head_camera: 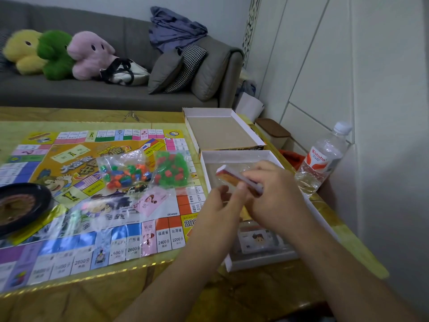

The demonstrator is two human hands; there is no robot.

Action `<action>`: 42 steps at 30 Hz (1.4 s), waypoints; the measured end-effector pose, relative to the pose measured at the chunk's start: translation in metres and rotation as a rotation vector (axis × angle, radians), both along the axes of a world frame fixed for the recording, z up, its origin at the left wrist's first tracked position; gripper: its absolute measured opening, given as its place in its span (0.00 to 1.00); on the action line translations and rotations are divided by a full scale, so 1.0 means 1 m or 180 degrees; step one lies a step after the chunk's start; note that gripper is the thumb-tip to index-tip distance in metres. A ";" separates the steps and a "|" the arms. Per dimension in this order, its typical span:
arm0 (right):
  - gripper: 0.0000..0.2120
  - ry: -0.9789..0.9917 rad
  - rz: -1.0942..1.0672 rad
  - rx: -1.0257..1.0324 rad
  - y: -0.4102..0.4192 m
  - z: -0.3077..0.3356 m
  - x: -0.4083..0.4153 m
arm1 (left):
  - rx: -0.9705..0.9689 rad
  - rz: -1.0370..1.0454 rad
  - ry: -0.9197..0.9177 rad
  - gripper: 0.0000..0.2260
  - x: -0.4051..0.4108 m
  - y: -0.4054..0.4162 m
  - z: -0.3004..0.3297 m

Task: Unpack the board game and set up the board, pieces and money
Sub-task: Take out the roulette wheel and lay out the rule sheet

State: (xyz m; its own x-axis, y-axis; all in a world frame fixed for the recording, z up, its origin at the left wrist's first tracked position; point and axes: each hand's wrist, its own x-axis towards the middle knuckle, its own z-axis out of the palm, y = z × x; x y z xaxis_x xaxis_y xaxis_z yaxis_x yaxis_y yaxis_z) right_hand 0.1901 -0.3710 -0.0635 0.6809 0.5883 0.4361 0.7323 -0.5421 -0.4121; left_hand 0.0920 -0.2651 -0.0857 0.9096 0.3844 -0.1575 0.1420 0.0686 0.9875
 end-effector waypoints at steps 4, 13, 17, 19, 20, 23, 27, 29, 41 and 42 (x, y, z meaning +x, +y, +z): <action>0.10 0.0156 0.0488 -0.0570 0.011 -0.004 -0.013 | -0.0994 0.0738 0.0178 0.13 0.010 0.003 0.007; 0.16 0.1261 -0.0176 -0.0905 -0.005 -0.019 0.017 | -0.1456 0.1194 0.0397 0.06 0.007 0.011 -0.005; 0.15 0.1066 -0.0309 -0.1703 -0.004 -0.028 0.024 | -0.1382 0.1255 0.0477 0.04 0.007 0.010 -0.006; 0.09 0.0803 -0.0237 -0.1966 -0.001 -0.033 0.025 | -0.1378 0.1233 0.0499 0.06 0.006 0.010 -0.005; 0.08 0.0735 -0.0223 -0.2002 0.001 -0.034 0.025 | -0.1386 0.1213 0.0512 0.06 0.005 0.009 -0.004; 0.09 0.0649 -0.0258 -0.2015 0.005 -0.034 0.028 | -0.1313 0.1146 0.0471 0.04 0.007 0.006 -0.003; 0.19 0.0756 -0.0160 -0.2090 0.007 -0.031 0.032 | -0.1150 0.1126 0.0486 0.06 0.007 0.004 -0.003; 0.21 0.0789 -0.0123 -0.2157 0.007 -0.029 0.035 | -0.1188 0.1175 0.0523 0.05 0.006 0.005 -0.004; 0.18 0.0597 -0.0241 -0.1999 0.007 -0.034 0.032 | -0.1343 0.1191 0.0550 0.06 0.008 0.007 -0.006; 0.18 0.0580 -0.0273 -0.1988 0.008 -0.036 0.032 | -0.1317 0.1186 0.0545 0.05 0.008 0.007 -0.007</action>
State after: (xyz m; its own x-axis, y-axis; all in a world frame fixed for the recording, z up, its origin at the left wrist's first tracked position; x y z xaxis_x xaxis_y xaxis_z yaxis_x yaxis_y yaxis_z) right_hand 0.2219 -0.3633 -0.0991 0.7674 0.6338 -0.0969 0.6240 -0.7730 -0.1143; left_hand 0.0999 -0.2577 -0.0928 0.6732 0.5488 -0.4956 0.1895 0.5197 0.8330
